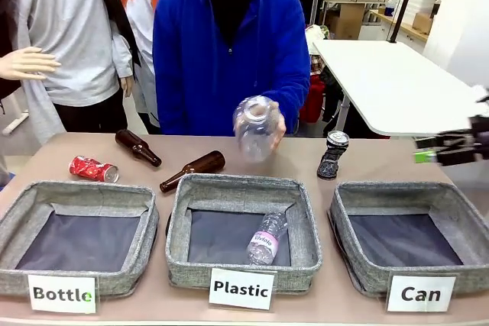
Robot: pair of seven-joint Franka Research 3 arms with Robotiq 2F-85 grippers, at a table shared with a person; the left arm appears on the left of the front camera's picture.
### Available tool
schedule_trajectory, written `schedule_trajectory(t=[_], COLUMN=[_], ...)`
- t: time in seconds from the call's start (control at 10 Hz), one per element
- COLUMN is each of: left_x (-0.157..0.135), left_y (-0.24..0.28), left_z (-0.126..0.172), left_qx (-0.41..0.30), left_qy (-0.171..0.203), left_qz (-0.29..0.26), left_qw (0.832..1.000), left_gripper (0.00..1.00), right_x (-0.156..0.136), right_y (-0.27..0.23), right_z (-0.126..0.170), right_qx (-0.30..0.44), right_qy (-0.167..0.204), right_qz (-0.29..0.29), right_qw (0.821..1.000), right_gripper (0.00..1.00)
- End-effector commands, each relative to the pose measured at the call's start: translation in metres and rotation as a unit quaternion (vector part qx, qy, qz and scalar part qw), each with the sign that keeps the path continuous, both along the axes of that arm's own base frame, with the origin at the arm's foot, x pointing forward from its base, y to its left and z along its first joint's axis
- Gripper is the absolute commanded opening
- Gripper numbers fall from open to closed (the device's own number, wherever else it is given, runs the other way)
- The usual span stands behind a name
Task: Sort the can waste into the basket.
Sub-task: Pick up the can waste from the table and place it in the right Fabric basket.
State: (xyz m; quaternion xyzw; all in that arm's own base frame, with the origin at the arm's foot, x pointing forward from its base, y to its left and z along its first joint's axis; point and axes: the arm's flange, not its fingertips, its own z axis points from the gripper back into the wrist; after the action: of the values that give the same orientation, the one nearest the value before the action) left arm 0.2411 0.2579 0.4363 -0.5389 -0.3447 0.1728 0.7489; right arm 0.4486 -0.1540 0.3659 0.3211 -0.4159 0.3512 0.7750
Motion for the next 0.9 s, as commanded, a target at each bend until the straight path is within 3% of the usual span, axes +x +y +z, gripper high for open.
schedule_trajectory(t=[0.0, 0.4, 0.8], left_x=[0.001, 0.001, 0.001], left_y=[0.001, 0.001, 0.001], left_z=[0.0, 0.0, 0.0], left_qx=[-0.003, -0.003, -0.003], left_qy=[-0.016, -0.016, -0.016], left_qz=[-0.001, -0.001, -0.001], left_qw=[1.0, 1.0, 1.0], left_gripper=[1.0, 1.0, 1.0], right_x=[-0.002, 0.032, 0.083], right_y=[-0.006, 0.03, 0.096], right_z=[-0.02, -0.022, -0.032], right_qx=[0.017, 0.015, -0.065], right_qy=[-0.005, -0.031, -0.002], right_qz=[-0.006, -0.017, -0.007], right_qw=[1.0, 0.999, 0.998], right_gripper=[1.0, 1.0, 1.0])
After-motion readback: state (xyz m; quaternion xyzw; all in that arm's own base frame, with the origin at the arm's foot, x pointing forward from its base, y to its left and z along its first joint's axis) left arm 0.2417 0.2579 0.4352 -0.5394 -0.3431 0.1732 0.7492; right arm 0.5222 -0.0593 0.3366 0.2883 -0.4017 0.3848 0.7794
